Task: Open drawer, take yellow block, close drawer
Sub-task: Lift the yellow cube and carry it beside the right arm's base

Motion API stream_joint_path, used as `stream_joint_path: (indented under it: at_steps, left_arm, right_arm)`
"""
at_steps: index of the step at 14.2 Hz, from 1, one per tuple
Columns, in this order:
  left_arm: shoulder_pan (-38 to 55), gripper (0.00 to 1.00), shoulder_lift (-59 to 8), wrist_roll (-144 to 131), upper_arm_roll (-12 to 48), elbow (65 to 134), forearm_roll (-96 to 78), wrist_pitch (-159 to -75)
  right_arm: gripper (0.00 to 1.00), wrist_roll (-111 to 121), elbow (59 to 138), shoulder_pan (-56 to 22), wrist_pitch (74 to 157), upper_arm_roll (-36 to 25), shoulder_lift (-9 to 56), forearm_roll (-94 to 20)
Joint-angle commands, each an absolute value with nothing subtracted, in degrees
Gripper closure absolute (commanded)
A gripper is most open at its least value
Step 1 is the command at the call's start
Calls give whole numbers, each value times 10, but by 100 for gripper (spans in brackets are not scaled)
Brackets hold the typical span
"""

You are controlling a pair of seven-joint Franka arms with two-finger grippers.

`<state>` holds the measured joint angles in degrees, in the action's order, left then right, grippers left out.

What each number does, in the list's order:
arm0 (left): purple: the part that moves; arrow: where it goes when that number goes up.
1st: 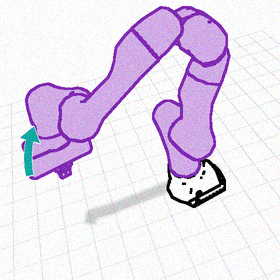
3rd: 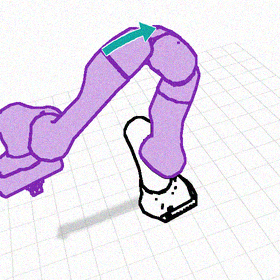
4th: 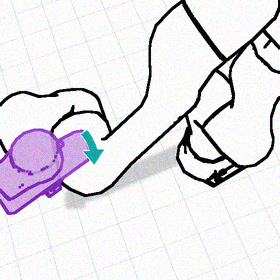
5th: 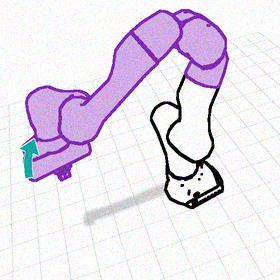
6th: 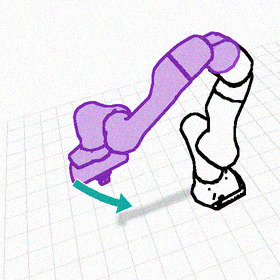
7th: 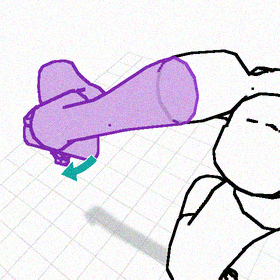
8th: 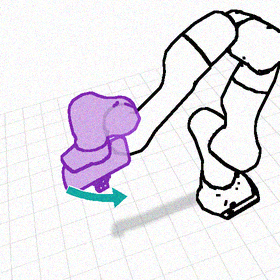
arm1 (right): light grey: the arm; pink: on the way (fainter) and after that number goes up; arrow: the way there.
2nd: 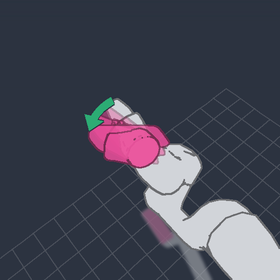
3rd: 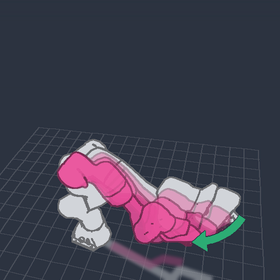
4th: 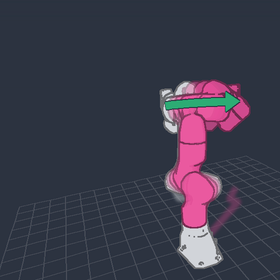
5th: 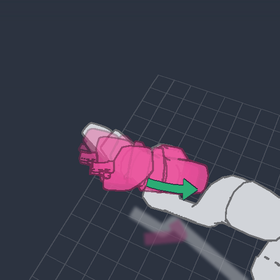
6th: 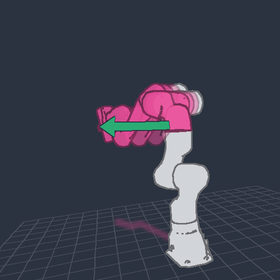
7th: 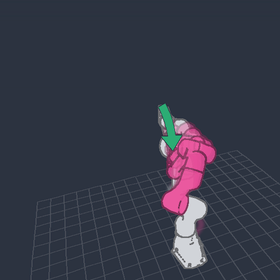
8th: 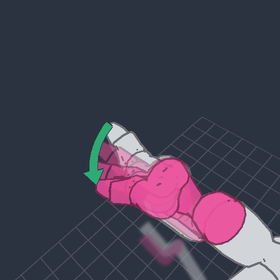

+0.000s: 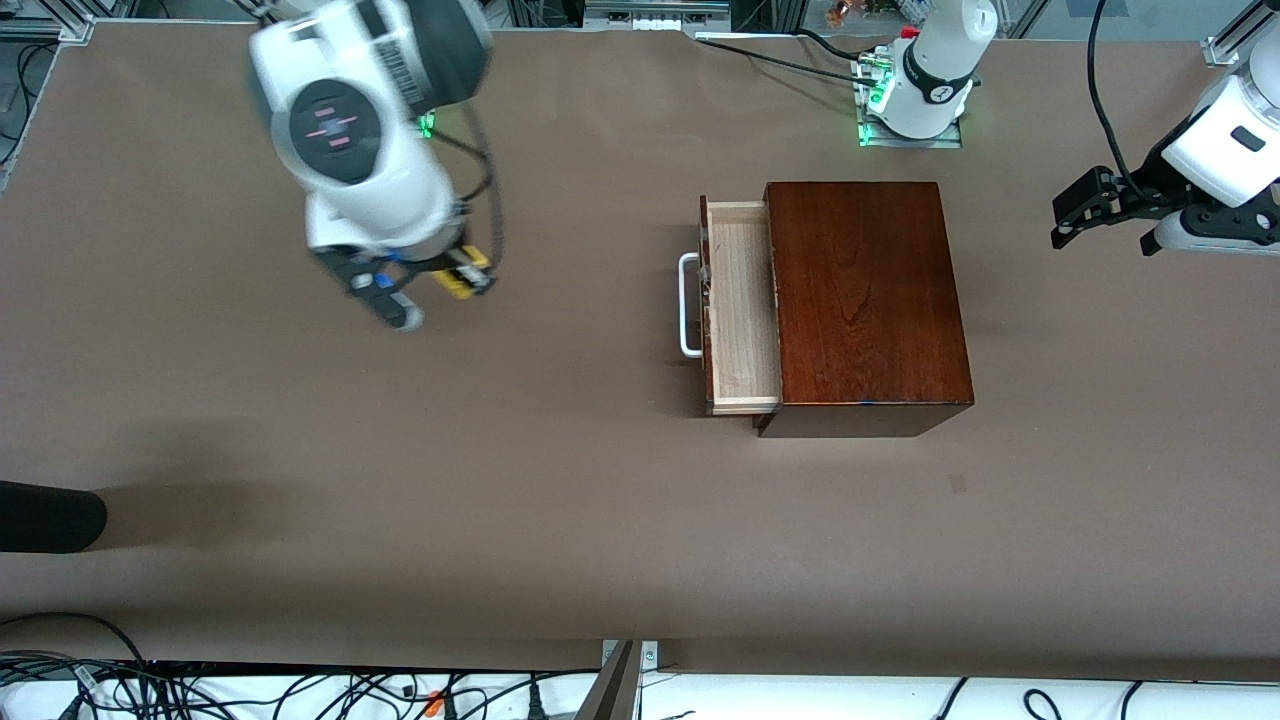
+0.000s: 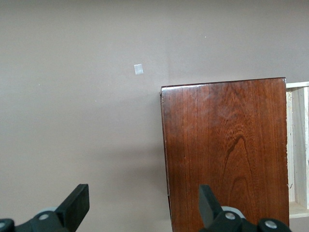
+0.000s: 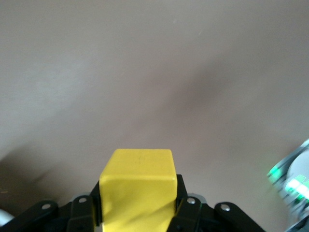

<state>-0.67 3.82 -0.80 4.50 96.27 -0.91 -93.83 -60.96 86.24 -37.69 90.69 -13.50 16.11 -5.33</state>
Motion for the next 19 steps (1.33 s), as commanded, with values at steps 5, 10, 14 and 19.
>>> stream_joint_path:
  at_steps: [5,10,14,19]
  left_arm:
    - [-2,0,34,0,57,947,2,-916]
    - [-3,0,34,1,61,947,2,-915]
    - [-3,0,34,1,61,947,2,-915]
    - [-3,0,34,1,60,947,2,-915]
  right_arm:
    - [100,-288,1190,-384,1058,-292,-31,-55]
    - [100,-60,1312,-384,1205,-419,-40,-20]
    - [100,91,1337,-383,1290,-494,30,-20]
    - [100,186,1378,-345,1422,-511,111,-25]
